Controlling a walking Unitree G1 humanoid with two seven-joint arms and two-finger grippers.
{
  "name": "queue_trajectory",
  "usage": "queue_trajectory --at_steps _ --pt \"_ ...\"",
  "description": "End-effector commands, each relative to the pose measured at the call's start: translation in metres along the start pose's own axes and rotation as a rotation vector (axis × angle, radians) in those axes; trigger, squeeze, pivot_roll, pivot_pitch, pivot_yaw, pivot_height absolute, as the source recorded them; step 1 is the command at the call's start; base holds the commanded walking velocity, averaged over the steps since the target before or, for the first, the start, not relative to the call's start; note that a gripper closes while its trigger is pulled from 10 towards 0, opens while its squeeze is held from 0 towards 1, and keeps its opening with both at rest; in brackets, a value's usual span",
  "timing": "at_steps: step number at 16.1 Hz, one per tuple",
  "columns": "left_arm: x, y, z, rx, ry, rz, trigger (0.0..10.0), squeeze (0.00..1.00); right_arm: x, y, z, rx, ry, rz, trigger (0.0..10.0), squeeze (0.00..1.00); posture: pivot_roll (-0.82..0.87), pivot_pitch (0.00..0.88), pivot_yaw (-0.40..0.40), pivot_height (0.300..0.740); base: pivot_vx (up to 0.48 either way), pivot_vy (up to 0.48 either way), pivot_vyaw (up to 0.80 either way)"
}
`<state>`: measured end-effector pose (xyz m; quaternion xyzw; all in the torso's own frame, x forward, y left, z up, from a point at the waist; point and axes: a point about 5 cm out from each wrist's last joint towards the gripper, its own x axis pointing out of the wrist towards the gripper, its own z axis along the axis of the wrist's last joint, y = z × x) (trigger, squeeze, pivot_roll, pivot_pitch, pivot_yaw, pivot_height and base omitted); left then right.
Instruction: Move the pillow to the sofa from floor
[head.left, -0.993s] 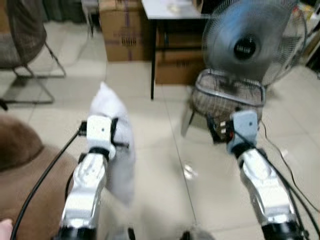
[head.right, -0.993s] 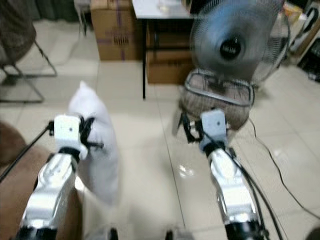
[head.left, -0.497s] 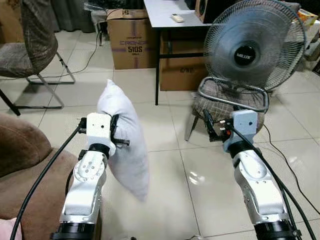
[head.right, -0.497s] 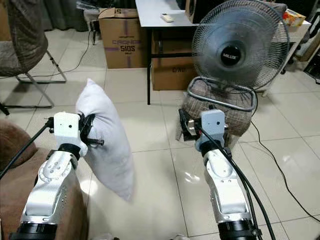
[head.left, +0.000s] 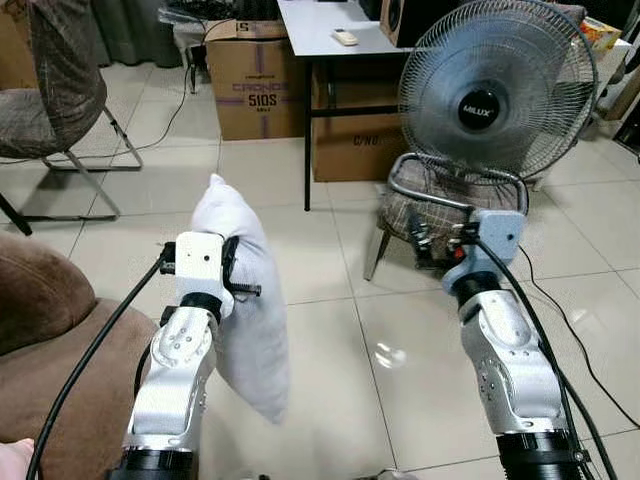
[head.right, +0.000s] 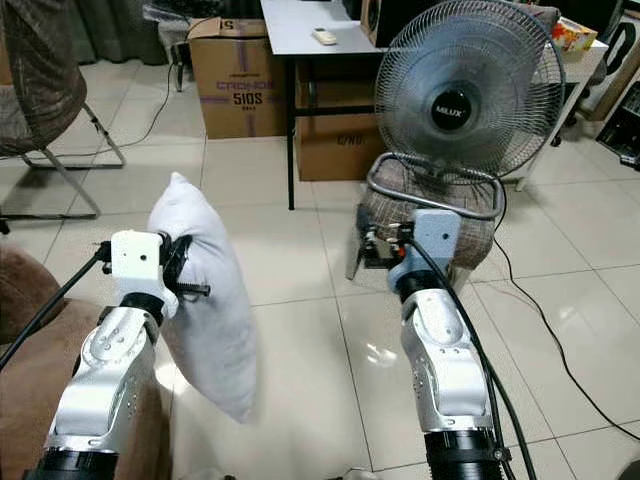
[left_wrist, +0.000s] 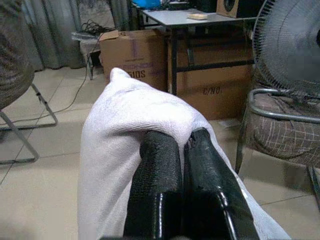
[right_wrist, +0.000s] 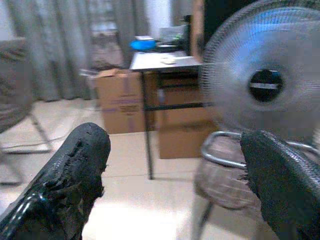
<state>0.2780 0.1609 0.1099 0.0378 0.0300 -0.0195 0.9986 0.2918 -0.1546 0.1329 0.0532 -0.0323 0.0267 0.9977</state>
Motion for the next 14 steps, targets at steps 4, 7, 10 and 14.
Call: queue_trajectory --at_steps 4,7,10,14 --pt "0.001 0.004 0.018 0.000 -0.076 0.017 10.0 0.00 0.004 0.009 0.005 0.144 -0.027 0.067 10.0 0.00 0.01 0.000 -0.014 0.740 0.000 0.000 0.00" --pt "0.001 0.007 0.020 0.003 -0.093 0.026 10.0 0.00 0.008 0.005 -0.004 -0.029 0.031 0.041 10.0 0.00 0.04 0.000 -0.037 0.740 0.000 0.000 0.00" --pt "0.003 0.008 0.025 0.027 -0.110 0.026 10.0 0.00 0.008 0.006 -0.003 -0.032 0.033 0.084 10.0 0.00 0.04 0.000 -0.036 0.740 0.000 0.000 0.00" --pt "0.008 0.006 0.028 0.038 -0.111 0.012 10.0 0.00 0.012 0.008 -0.002 -0.031 0.040 0.082 10.0 0.00 0.03 0.000 -0.020 0.740 0.000 -0.442 0.20"
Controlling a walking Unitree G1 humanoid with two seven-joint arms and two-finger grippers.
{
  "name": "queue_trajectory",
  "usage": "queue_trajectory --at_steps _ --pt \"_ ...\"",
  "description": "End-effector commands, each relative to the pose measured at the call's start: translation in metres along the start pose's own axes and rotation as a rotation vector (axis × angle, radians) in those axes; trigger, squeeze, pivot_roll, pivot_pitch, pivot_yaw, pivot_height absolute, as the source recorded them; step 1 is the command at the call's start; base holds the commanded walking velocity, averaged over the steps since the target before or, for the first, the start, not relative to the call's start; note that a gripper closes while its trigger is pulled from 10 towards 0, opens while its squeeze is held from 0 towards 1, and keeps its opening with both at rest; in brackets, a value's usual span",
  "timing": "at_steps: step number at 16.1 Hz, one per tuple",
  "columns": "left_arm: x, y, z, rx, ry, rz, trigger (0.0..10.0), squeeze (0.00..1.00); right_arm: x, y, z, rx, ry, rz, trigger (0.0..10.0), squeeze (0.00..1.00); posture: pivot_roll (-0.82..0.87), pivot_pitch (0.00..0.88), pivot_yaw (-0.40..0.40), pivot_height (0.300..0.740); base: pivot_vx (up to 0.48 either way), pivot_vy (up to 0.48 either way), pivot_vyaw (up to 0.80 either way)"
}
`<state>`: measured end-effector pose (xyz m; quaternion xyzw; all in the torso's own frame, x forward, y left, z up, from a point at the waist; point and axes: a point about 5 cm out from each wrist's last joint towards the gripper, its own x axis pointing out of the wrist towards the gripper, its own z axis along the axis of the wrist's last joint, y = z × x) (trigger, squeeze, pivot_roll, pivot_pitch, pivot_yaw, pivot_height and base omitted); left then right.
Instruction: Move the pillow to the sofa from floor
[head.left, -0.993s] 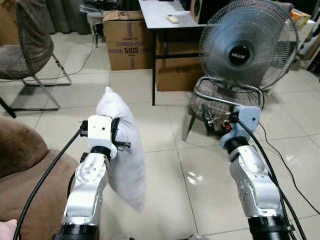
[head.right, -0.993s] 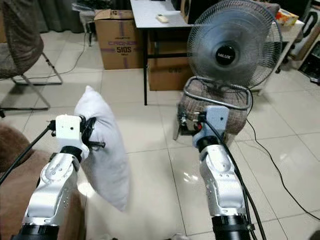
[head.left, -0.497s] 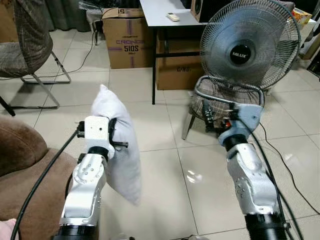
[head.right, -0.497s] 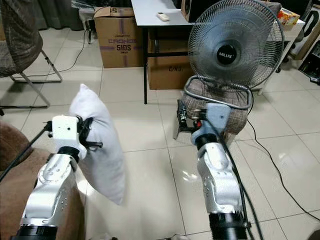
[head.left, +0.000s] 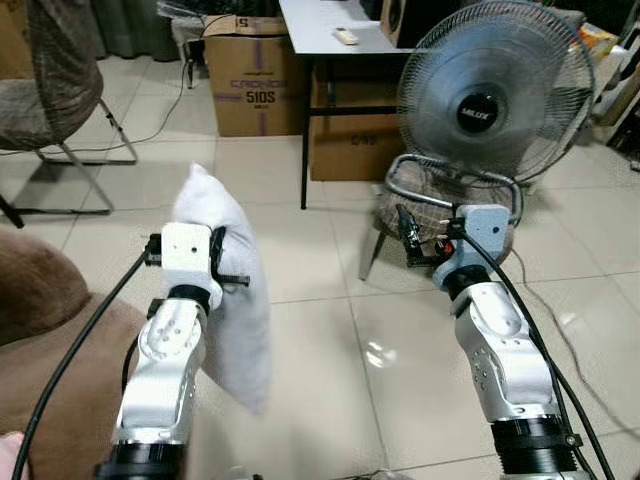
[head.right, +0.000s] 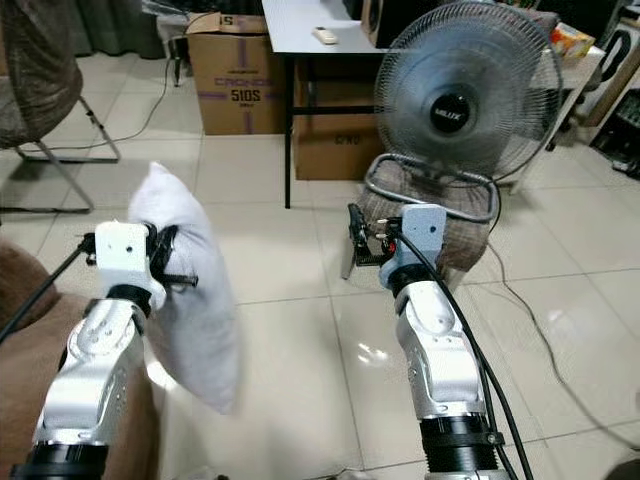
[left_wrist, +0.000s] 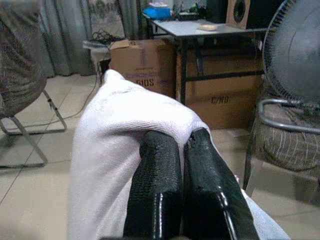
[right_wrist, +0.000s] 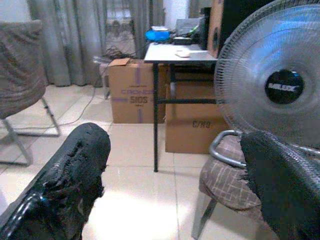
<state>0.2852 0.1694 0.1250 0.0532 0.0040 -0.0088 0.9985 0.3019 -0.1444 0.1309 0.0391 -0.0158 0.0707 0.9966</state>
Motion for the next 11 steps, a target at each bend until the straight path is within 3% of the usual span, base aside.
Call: queue_trajectory --at_steps 1,7,11 --pt "0.0042 -0.0041 0.0141 0.009 -0.064 -0.015 10.0 0.00 0.0027 -0.0011 0.0026 0.001 0.005 -0.001 10.0 0.00 0.03 0.000 -0.021 0.740 0.000 -0.439 0.80" --pt "0.0108 -0.0057 0.0154 0.018 -0.062 -0.021 10.0 0.00 0.0038 -0.0048 0.0026 -0.003 0.006 -0.007 10.0 0.00 0.03 0.000 -0.011 0.740 0.000 -0.439 0.73" --pt "0.0141 -0.0037 0.0160 0.001 -0.059 -0.009 10.0 0.00 0.0031 -0.0071 -0.0006 0.037 0.020 -0.004 10.0 0.00 0.03 0.000 -0.007 0.740 0.000 -0.104 0.00"
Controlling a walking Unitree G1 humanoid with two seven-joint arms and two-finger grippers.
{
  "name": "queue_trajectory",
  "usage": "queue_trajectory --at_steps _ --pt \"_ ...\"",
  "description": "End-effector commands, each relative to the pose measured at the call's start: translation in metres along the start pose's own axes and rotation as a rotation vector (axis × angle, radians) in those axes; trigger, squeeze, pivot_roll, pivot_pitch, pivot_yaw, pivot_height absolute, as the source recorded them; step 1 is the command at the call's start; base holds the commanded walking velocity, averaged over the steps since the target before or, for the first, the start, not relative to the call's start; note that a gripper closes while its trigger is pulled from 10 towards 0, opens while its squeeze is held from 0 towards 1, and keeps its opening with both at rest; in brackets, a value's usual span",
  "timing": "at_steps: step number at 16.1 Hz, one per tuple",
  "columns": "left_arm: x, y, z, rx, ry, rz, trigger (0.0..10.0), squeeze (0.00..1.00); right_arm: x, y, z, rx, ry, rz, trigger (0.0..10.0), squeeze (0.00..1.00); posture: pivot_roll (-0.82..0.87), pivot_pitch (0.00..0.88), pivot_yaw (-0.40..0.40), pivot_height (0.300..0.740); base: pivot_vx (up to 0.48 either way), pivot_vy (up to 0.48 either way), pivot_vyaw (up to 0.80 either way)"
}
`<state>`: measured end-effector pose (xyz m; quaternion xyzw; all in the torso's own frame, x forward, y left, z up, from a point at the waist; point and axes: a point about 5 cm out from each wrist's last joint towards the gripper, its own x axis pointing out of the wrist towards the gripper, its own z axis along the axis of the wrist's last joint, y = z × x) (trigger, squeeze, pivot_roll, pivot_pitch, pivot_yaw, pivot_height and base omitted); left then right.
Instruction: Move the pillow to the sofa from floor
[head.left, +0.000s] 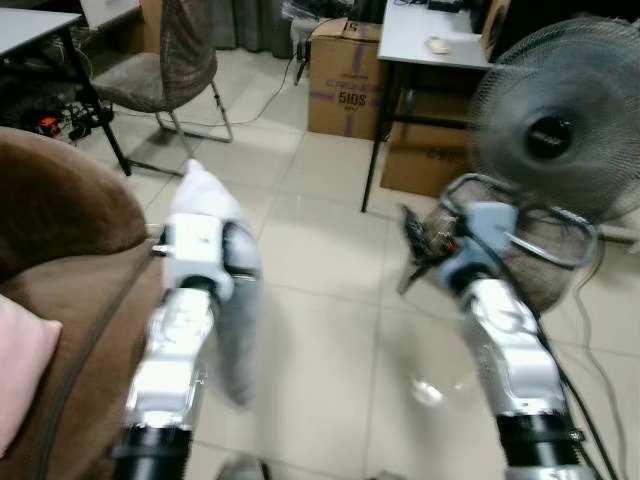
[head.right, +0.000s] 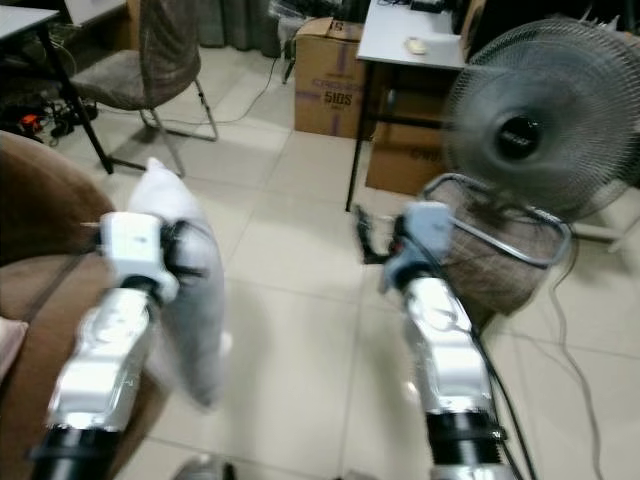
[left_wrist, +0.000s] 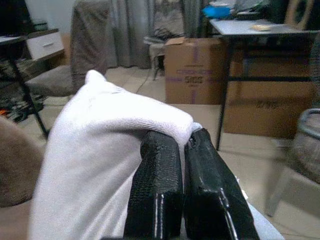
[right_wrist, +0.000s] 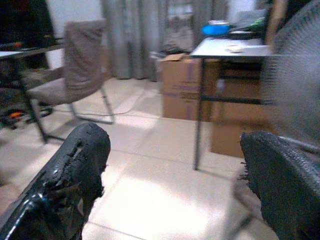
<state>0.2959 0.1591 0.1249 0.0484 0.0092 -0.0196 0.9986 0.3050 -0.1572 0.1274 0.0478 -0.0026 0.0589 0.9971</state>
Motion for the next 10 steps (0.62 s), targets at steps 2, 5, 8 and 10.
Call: queue_trajectory --at_steps 2,5,8,10 --pt "0.004 0.007 0.014 0.037 -0.062 0.006 10.0 0.00 0.001 0.005 0.001 0.021 -0.003 0.008 10.0 0.00 0.02 0.000 0.002 0.740 0.000 0.000 0.00" --pt "0.007 0.006 0.017 0.035 -0.084 -0.021 10.0 0.00 -0.005 0.001 -0.002 0.018 0.000 -0.025 10.0 0.00 0.02 0.000 0.020 0.740 0.090 0.000 0.00" --pt "0.010 0.005 0.017 0.043 -0.083 -0.034 10.0 0.00 -0.006 -0.004 -0.004 0.008 0.008 -0.048 10.0 0.00 0.01 0.000 0.028 0.740 0.304 0.000 0.00" --pt "0.012 0.005 0.017 0.035 -0.079 -0.040 10.0 0.00 -0.005 -0.004 -0.003 0.001 0.001 -0.042 10.0 0.00 0.00 0.000 0.034 0.740 0.315 0.000 0.00"
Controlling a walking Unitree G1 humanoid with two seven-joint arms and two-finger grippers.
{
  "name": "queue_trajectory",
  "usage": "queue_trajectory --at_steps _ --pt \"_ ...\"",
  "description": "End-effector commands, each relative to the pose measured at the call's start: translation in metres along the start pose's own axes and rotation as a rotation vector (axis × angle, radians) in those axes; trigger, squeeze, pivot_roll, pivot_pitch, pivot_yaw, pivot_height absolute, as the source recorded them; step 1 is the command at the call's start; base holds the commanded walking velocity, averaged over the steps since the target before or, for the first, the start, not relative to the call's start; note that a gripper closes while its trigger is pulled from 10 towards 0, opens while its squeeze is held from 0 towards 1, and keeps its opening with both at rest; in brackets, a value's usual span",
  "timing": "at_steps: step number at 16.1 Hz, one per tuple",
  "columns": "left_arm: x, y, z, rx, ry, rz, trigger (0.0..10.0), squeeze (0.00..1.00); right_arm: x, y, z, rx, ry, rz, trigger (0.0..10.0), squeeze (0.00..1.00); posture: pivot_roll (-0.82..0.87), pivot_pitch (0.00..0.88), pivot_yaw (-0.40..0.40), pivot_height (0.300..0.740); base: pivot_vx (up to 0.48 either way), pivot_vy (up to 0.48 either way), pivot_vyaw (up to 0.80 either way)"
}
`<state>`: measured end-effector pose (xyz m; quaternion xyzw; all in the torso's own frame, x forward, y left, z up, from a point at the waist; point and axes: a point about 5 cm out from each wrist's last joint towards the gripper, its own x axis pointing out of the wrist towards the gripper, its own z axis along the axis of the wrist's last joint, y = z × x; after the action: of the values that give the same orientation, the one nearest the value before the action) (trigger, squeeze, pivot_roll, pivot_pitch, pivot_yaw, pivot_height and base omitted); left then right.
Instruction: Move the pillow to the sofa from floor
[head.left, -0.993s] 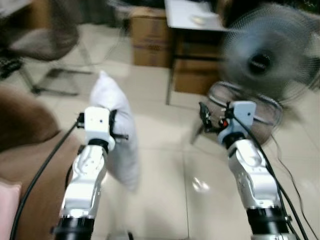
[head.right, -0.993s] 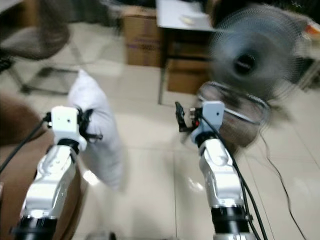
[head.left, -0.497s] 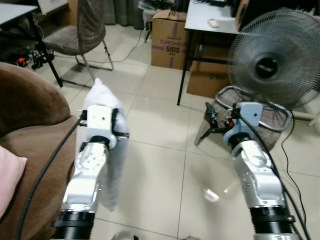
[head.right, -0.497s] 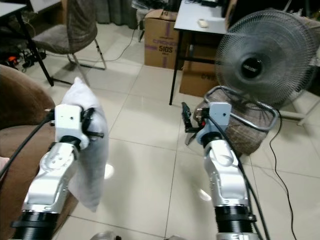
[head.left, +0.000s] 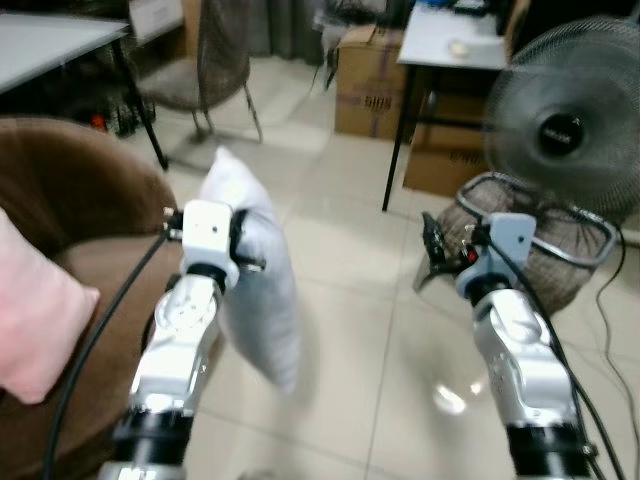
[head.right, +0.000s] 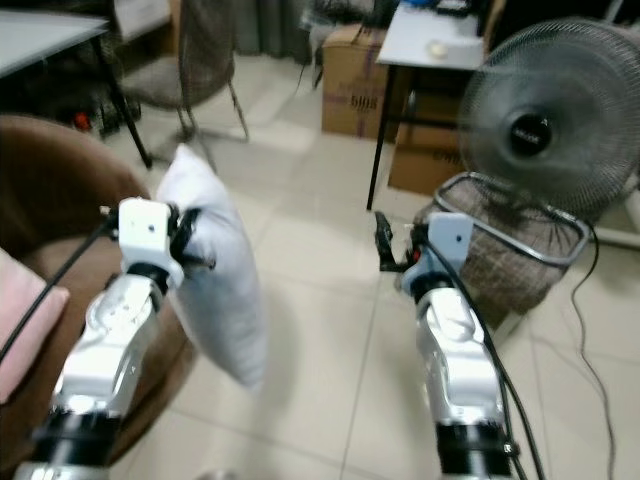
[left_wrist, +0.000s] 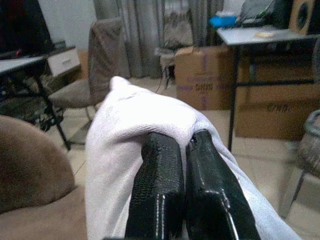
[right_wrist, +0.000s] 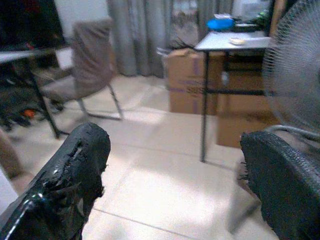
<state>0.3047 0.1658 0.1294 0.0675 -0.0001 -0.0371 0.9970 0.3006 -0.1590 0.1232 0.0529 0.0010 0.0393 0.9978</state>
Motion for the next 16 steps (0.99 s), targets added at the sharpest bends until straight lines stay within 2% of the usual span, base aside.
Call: queue_trajectory --at_steps 1,7,10,16 --pt "0.004 -0.001 0.012 -0.002 -0.057 -0.007 10.0 0.00 0.000 -0.002 0.002 -0.012 -0.006 -0.002 10.0 0.00 0.00 0.000 0.036 0.740 0.319 0.000 0.00" --pt "0.006 -0.002 0.009 -0.003 -0.050 -0.020 10.0 0.00 -0.001 -0.002 0.002 -0.041 -0.006 0.016 10.0 0.00 -0.01 0.000 0.043 0.740 0.356 0.000 0.00" --pt "0.006 -0.003 0.007 -0.001 -0.044 -0.025 10.0 0.00 -0.001 -0.009 0.003 -0.055 -0.005 0.006 10.0 0.00 -0.02 0.000 0.046 0.740 0.365 0.000 0.00" --pt "0.002 -0.003 -0.001 -0.015 -0.020 -0.034 10.0 0.00 -0.006 -0.011 0.001 -0.054 0.002 -0.013 10.0 0.00 -0.03 0.000 0.061 0.740 0.366 0.000 0.00"
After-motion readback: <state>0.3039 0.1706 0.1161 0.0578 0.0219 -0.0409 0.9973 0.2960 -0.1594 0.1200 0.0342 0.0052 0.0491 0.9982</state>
